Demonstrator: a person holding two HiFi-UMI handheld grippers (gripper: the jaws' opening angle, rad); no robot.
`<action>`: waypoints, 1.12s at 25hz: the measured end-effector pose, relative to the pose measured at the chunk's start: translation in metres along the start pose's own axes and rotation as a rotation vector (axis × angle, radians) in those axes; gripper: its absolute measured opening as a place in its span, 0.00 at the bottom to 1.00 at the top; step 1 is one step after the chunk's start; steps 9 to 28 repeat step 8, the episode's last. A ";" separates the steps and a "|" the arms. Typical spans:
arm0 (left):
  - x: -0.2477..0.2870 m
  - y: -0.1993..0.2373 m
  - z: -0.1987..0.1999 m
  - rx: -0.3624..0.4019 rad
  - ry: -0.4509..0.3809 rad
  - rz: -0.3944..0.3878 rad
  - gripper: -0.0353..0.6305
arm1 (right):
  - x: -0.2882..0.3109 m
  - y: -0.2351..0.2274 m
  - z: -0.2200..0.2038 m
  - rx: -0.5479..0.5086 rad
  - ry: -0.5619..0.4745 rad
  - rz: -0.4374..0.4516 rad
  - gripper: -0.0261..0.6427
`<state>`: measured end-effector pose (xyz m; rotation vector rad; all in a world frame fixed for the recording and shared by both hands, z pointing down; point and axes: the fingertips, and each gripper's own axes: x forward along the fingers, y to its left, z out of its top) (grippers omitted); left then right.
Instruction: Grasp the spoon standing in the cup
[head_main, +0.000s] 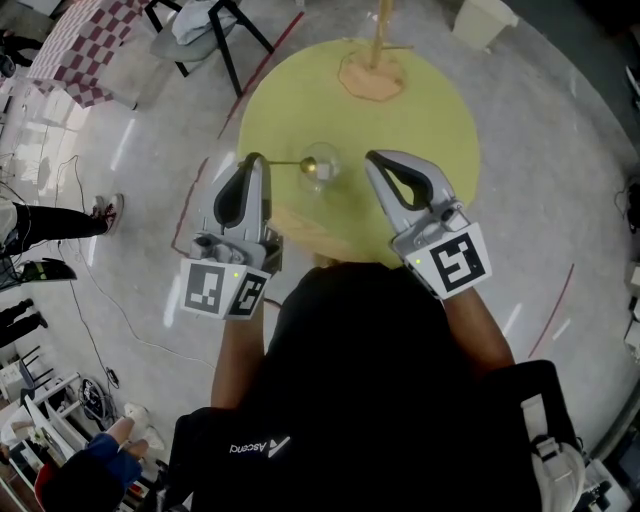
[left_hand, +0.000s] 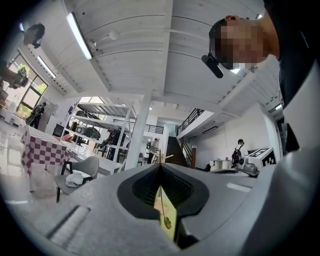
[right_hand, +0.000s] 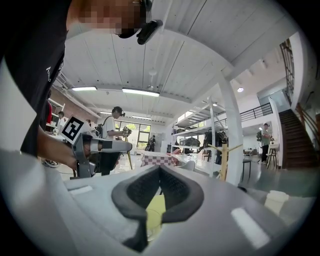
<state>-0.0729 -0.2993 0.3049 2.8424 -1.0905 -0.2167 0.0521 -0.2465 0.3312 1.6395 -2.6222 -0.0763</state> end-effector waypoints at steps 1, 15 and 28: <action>0.000 0.000 0.000 -0.001 -0.001 0.000 0.07 | 0.000 0.000 0.000 0.000 0.002 -0.001 0.04; 0.001 0.002 -0.003 -0.004 -0.005 0.000 0.07 | 0.000 0.000 -0.002 -0.007 0.001 -0.003 0.04; 0.001 0.002 -0.003 -0.004 -0.005 0.000 0.07 | 0.000 0.000 -0.002 -0.007 0.001 -0.003 0.04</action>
